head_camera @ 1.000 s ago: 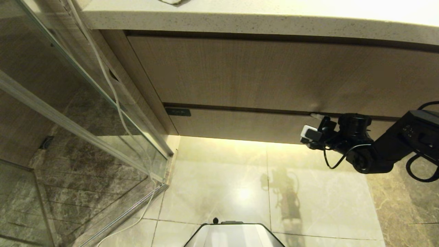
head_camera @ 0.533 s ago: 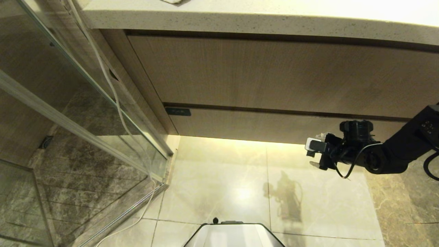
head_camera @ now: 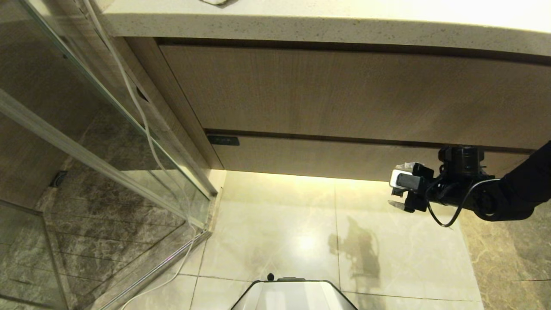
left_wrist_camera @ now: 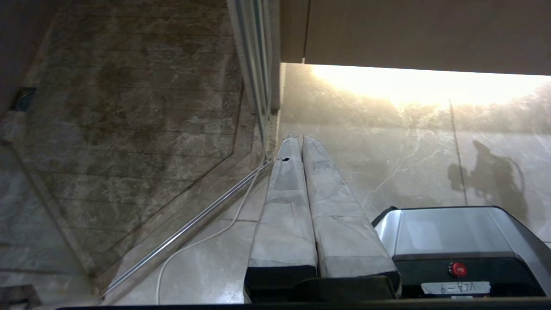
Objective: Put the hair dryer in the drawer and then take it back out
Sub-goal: Pull open the drawer
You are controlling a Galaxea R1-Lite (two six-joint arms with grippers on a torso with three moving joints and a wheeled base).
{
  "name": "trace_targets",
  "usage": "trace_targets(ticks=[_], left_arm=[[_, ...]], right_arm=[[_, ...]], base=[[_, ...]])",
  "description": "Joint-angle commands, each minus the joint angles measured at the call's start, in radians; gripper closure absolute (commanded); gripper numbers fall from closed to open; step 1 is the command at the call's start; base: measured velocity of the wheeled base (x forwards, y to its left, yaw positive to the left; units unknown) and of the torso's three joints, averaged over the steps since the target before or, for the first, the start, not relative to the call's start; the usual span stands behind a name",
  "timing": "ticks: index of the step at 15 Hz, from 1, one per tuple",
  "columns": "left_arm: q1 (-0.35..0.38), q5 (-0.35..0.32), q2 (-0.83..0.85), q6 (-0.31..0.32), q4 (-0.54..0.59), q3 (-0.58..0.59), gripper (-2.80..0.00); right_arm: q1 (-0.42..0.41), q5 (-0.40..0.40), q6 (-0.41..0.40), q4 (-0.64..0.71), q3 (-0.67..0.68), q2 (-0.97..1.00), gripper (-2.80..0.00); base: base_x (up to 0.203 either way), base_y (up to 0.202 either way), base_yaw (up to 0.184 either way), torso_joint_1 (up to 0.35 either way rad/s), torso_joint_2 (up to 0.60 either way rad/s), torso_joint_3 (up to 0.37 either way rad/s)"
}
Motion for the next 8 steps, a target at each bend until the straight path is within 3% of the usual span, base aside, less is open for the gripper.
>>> trace_targets(ticks=[1,5,8], left_arm=[[0.0,0.0,0.0,0.0,0.0,0.0,0.0],[0.0,0.0,0.0,0.0,0.0,0.0,0.0],[0.0,0.0,-0.001,0.0,0.0,0.0,0.0]], right_arm=[[-0.016,0.122,-0.014,-0.046,0.014,-0.021,-2.8],[-0.019,0.204,-0.015,-0.095,-0.009,0.018,-2.8],[-0.019,0.209,-0.013,-0.158,-0.047,0.073,-2.8]], base=[[0.0,0.0,0.0,0.0,0.0,0.0],[0.0,0.0,0.0,0.0,0.0,0.0],[0.0,0.0,0.0,0.0,0.0,0.0]])
